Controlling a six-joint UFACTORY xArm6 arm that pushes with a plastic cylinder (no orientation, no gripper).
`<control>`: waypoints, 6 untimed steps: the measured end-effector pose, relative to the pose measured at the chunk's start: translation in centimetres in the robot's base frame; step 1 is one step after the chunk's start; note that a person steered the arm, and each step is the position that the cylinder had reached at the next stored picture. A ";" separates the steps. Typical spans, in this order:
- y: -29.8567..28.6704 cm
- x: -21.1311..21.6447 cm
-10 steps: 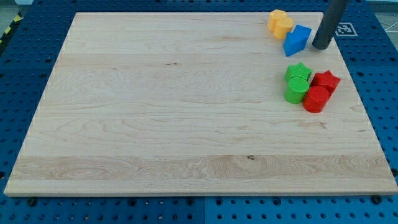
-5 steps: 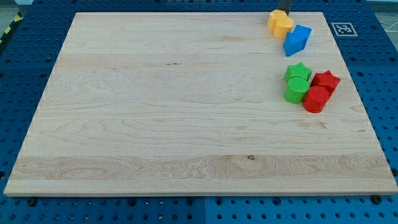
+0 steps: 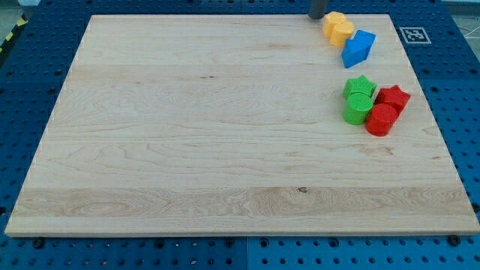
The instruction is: Push the yellow hexagon and yellow heart towards the down
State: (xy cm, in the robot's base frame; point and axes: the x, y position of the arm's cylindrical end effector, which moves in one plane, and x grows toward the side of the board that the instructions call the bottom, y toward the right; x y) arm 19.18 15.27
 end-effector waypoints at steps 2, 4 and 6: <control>3.3 0.0; 4.3 2.3; 4.3 4.2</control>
State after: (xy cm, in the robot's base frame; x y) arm 23.37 19.54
